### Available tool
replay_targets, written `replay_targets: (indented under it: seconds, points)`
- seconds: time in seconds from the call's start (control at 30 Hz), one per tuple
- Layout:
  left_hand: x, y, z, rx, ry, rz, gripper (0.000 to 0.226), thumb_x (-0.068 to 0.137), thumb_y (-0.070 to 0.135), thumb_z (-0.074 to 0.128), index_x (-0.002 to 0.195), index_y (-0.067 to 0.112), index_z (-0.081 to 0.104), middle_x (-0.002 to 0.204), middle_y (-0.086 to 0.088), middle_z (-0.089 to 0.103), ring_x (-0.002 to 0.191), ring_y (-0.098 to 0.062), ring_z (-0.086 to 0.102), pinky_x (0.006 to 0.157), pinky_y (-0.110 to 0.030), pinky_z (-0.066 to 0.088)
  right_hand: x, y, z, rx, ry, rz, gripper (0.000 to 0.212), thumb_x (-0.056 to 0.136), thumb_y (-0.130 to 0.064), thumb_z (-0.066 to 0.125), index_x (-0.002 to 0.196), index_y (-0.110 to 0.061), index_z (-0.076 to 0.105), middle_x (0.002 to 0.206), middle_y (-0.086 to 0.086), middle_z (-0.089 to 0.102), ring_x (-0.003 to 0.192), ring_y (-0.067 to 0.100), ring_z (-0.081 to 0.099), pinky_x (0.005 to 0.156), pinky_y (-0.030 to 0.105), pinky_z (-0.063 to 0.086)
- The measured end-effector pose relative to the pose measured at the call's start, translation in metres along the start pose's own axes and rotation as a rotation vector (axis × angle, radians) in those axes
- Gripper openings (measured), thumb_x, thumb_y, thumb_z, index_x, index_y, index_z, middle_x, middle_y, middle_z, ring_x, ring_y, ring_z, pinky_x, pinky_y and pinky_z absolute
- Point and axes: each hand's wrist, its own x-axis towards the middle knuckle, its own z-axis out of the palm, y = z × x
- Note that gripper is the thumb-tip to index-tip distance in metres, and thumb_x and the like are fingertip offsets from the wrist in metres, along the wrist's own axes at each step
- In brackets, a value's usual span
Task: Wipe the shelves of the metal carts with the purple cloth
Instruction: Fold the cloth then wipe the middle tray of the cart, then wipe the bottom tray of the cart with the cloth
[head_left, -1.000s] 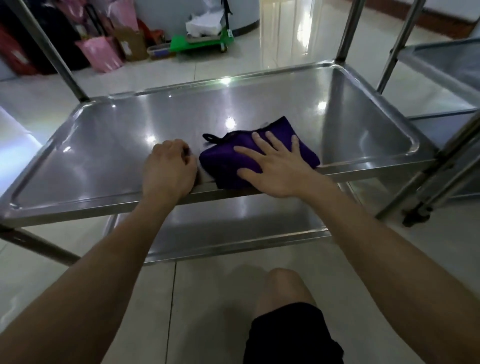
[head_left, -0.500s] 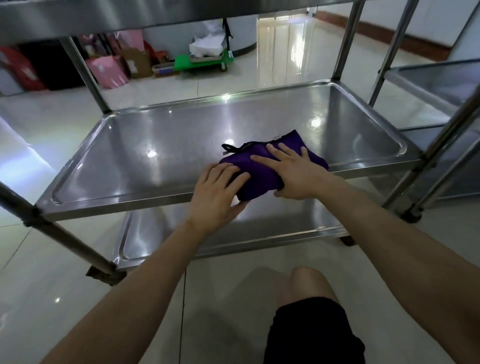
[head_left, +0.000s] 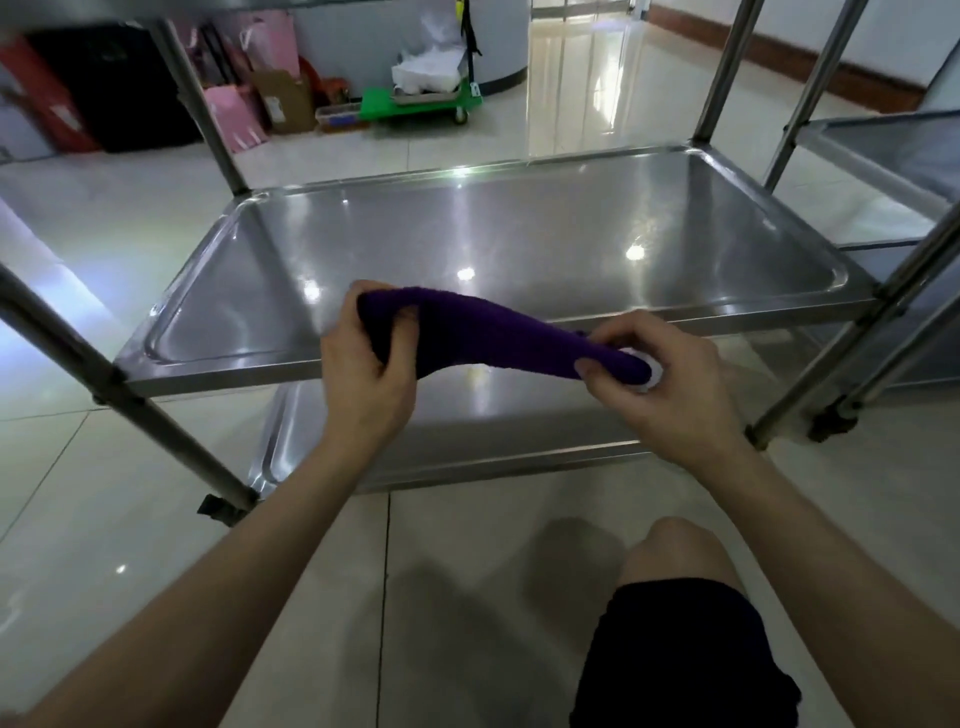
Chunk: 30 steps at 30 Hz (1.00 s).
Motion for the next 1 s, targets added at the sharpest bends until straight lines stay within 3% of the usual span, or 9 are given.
replay_targets:
  seconds: [0.13, 0.23, 0.33, 0.47, 0.63, 0.7, 0.8, 0.9, 1.0]
  points:
    - [-0.033, -0.034, -0.045, 0.118, -0.021, -0.123, 0.005, 0.112, 0.036, 0.056, 0.113, 0.036, 0.061, 0.097, 0.029, 0.07, 0.087, 0.005, 0.067, 0.072, -0.009, 0.047, -0.023, -0.006, 0.056, 0.178, -0.074, 0.155, 0.012, 0.096, -0.038, 0.077, 0.104, -0.038, 0.068, 0.092, -0.02, 0.073, 0.088, 0.007, 0.072, 0.068, 0.016, 0.055]
    - [-0.064, -0.081, -0.076, 0.272, -0.201, -0.286, 0.03, 0.112, 0.049, 0.051, 0.129, 0.027, 0.063, 0.101, 0.023, 0.072, 0.096, 0.003, 0.069, 0.082, -0.026, 0.058, -0.044, 0.012, 0.109, 0.166, -0.235, 0.281, 0.017, 0.104, -0.045, 0.07, 0.109, -0.029, 0.065, 0.09, -0.017, 0.071, 0.085, 0.001, 0.07, 0.064, 0.016, 0.052]
    - [-0.091, -0.127, -0.097, 0.339, -0.355, -0.418, 0.023, 0.113, 0.047, 0.051, 0.127, 0.032, 0.06, 0.107, 0.019, 0.07, 0.097, 0.005, 0.067, 0.09, -0.037, 0.061, -0.063, 0.031, 0.161, 0.158, -0.357, 0.356, 0.017, 0.106, -0.045, 0.064, 0.113, -0.03, 0.063, 0.1, -0.015, 0.072, 0.089, 0.001, 0.07, 0.067, 0.015, 0.051]
    - [-0.11, -0.18, -0.115, 0.361, -0.401, -0.524, 0.021, 0.113, 0.045, 0.052, 0.129, 0.033, 0.06, 0.112, 0.016, 0.069, 0.098, 0.001, 0.065, 0.091, -0.036, 0.057, -0.073, 0.048, 0.221, 0.17, -0.391, 0.469, 0.02, 0.107, -0.047, 0.064, 0.113, -0.027, 0.062, 0.101, -0.014, 0.071, 0.085, -0.003, 0.068, 0.063, 0.012, 0.05]
    - [-0.122, -0.233, -0.125, 0.378, -0.444, -0.634, 0.035, 0.114, 0.042, 0.054, 0.141, 0.023, 0.064, 0.119, 0.015, 0.066, 0.11, -0.013, 0.062, 0.094, -0.034, 0.046, -0.079, 0.063, 0.272, 0.26, -0.408, 0.665, 0.036, 0.1, -0.018, 0.072, 0.128, -0.02, 0.048, 0.116, -0.005, 0.069, 0.102, 0.013, 0.071, 0.076, 0.031, 0.065]
    - [-0.124, -0.249, -0.128, 0.385, -0.485, -0.631, 0.035, 0.113, 0.04, 0.055, 0.14, 0.022, 0.066, 0.118, 0.014, 0.066, 0.111, -0.015, 0.062, 0.094, -0.034, 0.045, -0.084, 0.067, 0.289, 0.181, -0.452, 0.658, 0.036, 0.1, -0.013, 0.068, 0.126, -0.022, 0.045, 0.116, -0.005, 0.067, 0.102, 0.015, 0.07, 0.077, 0.034, 0.065]
    - [-0.104, -0.273, -0.129, 0.381, -0.455, -0.603, 0.035, 0.112, 0.043, 0.056, 0.136, 0.02, 0.068, 0.113, 0.011, 0.068, 0.109, -0.021, 0.067, 0.089, -0.033, 0.046, -0.06, 0.073, 0.307, 0.104, -0.395, 0.587, 0.034, 0.1, -0.016, 0.067, 0.126, -0.024, 0.046, 0.119, -0.004, 0.068, 0.103, 0.011, 0.069, 0.075, 0.025, 0.059]
    - [-0.074, -0.297, -0.124, 0.401, -0.401, -0.736, 0.054, 0.11, 0.051, 0.057, 0.147, 0.012, 0.058, 0.129, -0.007, 0.071, 0.12, -0.032, 0.068, 0.083, -0.031, 0.046, -0.017, 0.085, 0.325, 0.025, -0.339, 0.621, 0.045, 0.103, -0.023, 0.065, 0.142, -0.017, 0.043, 0.127, 0.006, 0.067, 0.103, 0.02, 0.07, 0.081, 0.039, 0.061]
    - [-0.082, -0.298, -0.126, 0.41, -0.54, -0.824, 0.072, 0.108, 0.05, 0.063, 0.162, 0.008, 0.04, 0.149, -0.014, 0.062, 0.133, -0.035, 0.062, 0.099, -0.039, 0.055, -0.021, 0.095, 0.352, -0.54, -0.572, 0.491, 0.075, 0.103, -0.039, 0.068, 0.158, -0.009, 0.027, 0.149, 0.019, 0.051, 0.133, 0.039, 0.054, 0.108, 0.053, 0.049]
